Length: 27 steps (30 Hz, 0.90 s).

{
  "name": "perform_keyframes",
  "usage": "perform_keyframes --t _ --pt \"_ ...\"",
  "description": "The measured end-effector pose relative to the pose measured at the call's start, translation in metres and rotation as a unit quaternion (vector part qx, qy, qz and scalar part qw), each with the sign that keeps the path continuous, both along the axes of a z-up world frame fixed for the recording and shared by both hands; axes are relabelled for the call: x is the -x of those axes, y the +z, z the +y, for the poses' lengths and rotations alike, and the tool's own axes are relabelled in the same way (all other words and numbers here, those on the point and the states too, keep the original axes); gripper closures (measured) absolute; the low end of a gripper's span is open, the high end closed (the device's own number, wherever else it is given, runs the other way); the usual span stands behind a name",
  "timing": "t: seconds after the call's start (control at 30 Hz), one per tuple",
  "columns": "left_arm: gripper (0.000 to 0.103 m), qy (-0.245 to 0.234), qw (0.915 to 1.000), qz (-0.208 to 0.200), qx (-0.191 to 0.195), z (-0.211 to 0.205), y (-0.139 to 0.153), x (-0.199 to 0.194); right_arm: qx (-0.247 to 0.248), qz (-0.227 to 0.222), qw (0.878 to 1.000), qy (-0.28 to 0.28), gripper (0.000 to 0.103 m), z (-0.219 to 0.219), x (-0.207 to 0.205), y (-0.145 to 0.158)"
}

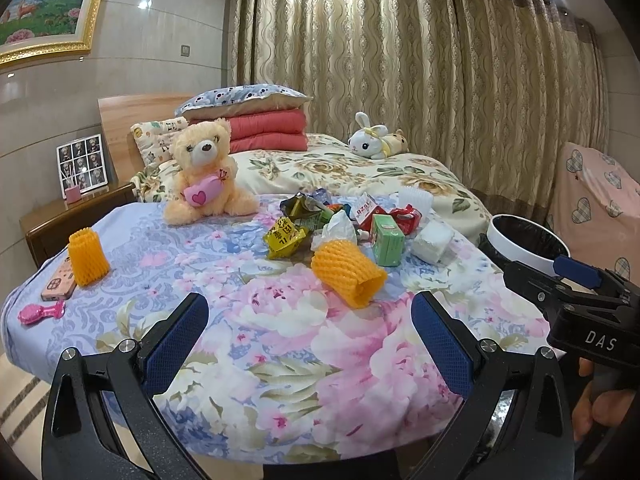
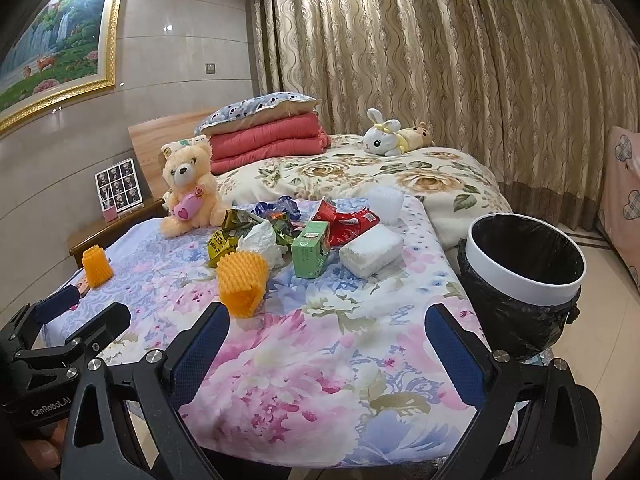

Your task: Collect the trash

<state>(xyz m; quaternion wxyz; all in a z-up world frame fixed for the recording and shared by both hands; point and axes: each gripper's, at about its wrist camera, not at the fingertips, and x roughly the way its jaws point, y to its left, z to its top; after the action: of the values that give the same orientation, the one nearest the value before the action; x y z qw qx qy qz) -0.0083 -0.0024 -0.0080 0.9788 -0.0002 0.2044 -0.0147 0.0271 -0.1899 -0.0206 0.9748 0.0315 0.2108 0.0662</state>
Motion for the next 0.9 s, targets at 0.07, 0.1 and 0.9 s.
perform_keyframes --t 0.07,0.1,0.9 --pt "0.000 0.000 1.0000 0.000 0.000 0.0000 0.0000 0.0001 -0.001 0.001 1.000 0.001 0.004 -0.0001 -0.0002 -0.0002" --pt "0.000 0.000 1.0000 0.000 0.000 -0.0001 -0.0004 -0.0002 0.000 0.001 1.000 0.000 0.004 -0.0002 -0.0002 0.0003" --pt "0.000 0.000 1.0000 0.000 0.000 -0.0003 -0.0004 0.0004 -0.001 0.004 1.000 0.001 0.004 0.0003 -0.0006 -0.0002"
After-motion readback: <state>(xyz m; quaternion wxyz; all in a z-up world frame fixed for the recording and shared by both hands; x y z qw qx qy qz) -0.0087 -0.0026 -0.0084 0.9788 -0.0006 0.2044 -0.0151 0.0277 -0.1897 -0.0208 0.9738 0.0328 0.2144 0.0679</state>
